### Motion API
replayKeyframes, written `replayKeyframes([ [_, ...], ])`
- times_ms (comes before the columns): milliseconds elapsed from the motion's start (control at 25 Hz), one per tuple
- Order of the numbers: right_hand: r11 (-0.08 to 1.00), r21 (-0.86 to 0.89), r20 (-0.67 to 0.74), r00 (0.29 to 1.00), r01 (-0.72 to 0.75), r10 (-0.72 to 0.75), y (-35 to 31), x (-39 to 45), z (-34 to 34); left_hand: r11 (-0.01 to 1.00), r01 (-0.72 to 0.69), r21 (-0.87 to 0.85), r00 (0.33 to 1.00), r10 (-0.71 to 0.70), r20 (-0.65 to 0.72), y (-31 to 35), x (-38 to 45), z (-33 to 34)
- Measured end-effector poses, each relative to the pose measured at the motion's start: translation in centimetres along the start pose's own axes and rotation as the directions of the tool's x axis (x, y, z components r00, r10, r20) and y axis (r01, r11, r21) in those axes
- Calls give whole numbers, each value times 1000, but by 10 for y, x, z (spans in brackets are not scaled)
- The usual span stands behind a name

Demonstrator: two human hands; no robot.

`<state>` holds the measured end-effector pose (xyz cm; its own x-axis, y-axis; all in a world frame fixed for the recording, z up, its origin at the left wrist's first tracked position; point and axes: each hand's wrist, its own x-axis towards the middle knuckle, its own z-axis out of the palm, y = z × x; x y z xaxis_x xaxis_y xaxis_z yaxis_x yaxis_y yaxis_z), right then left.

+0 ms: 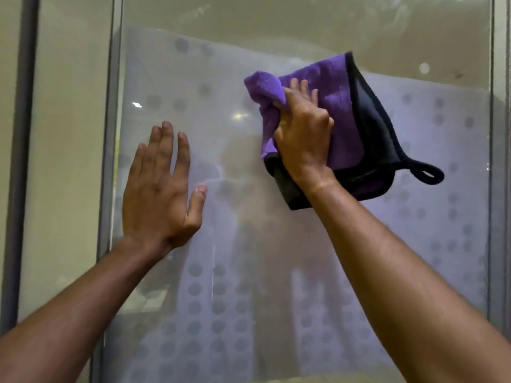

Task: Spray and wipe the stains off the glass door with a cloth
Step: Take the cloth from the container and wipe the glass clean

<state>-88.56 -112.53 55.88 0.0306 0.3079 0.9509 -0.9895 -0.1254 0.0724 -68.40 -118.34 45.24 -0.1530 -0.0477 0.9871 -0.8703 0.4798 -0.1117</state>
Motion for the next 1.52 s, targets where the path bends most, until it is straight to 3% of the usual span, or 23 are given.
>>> replayKeyframes([
  [120,986,85,24,989,140,-143,-20,-25,5,1000,-6,-7,1000,6,8,1,1,-3],
  [200,972,180,79,983,149,-165,-25,-51,-5,1000,5,-9,1000,-5,4,2,1,-3],
  [320,969,232,243,960,85,-142,-28,-85,-25,1000,2,-14,1000,-2,13,1,1,-4],
  [440,953,292,254,955,77,-155,-29,-116,-37,1000,-8,-13,1000,8,13,0,1,-4],
  [600,910,382,468,883,-160,-41,-29,-163,-67,1000,-6,5,1000,6,24,-3,1,-2],
  [680,931,318,375,926,-180,51,-19,-167,-76,1000,-5,-3,1000,5,19,-2,0,-2],
  [760,961,220,134,981,-166,138,-4,-160,-71,1000,-4,-15,1000,4,8,-2,0,-2],
  [840,959,160,21,972,-234,233,-1,-152,-64,1000,-2,-28,1000,2,-1,-1,0,-1],
  [960,986,68,57,987,-152,148,-2,-156,-63,1000,1,-29,1000,-1,-4,-1,1,-1],
  [1080,988,-57,130,982,145,-136,21,-145,-72,1000,1,-29,1000,-2,-15,-1,1,-1],
  [1160,956,-134,175,955,262,-238,36,-129,-78,1000,-1,-28,1000,0,-22,-1,1,-1],
  [1360,956,-214,357,927,198,-112,29,-122,-80,1000,-1,-25,999,0,-34,0,1,-1],
  [1520,965,-218,307,949,148,-76,23,-131,-70,999,2,-32,999,-3,-44,-1,1,1],
])
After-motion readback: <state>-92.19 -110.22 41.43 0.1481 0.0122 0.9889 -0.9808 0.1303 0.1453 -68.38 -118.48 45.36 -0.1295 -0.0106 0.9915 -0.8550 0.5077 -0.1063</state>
